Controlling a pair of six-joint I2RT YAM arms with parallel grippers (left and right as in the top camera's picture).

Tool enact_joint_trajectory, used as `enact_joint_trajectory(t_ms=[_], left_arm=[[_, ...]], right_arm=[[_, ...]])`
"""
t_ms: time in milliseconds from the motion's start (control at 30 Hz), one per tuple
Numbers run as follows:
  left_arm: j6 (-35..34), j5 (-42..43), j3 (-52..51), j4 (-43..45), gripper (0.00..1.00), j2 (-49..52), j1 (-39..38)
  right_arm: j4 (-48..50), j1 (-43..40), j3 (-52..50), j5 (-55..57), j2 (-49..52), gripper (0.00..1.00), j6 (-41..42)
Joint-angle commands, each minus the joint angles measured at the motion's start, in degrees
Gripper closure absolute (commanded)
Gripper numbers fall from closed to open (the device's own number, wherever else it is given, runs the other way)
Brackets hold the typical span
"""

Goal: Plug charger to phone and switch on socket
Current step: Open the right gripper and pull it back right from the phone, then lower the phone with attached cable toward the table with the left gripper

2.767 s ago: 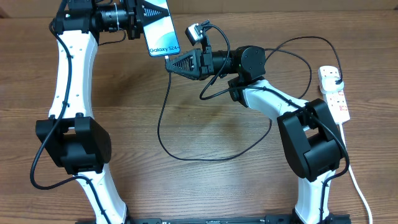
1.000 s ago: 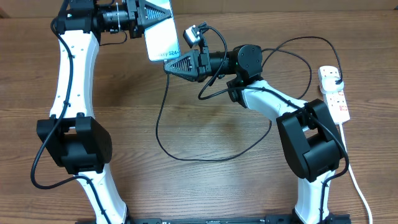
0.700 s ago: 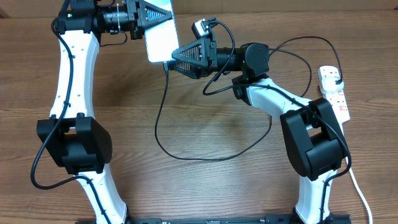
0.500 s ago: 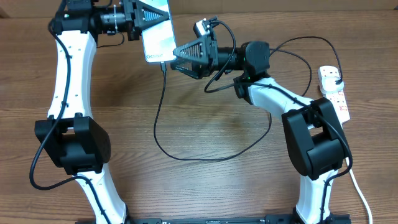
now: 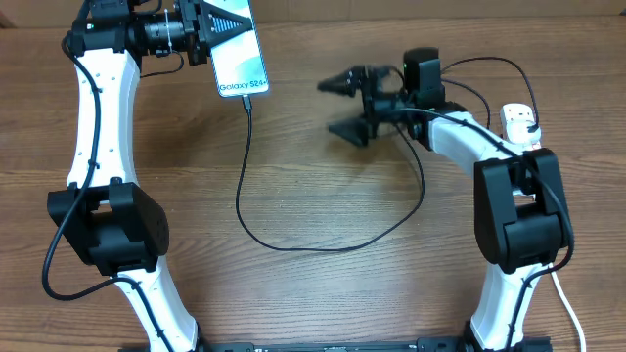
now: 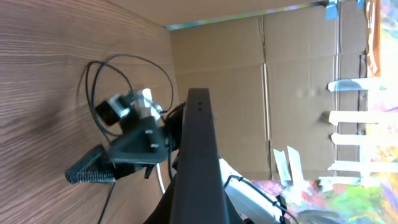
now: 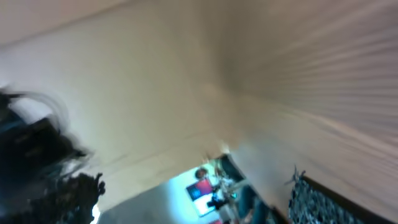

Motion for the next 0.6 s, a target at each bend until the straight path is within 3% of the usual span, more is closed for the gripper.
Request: enact_joint_trajectory(t_ms=[0,233,367,567], left_arm=[[1.57,-1.4,0.61,-0.92,0.96,-1.09,0.48],[10.36,-11.06,0.61,-10.99,0.96,-1.09,-0.59],[16.57,-22.88,0.44,-19.54,0.96,-1.07,-3.52],[18.4,-34.36,-2.6,-21.75,0.96,-0.83,-10.78]], right_arm=[[-13.05,-1.68,0.22,9.86,-1.31,0.0,-18.84],[-39.58,-4.48,0.22,34.05,-9.79,0.0,-31.61],[-46.12,-5.88,0.22,44.39,-18.05,0.0,-32.15],[-50.12,-7.48,0.22,50.1,-30.6,0.0,-32.2]])
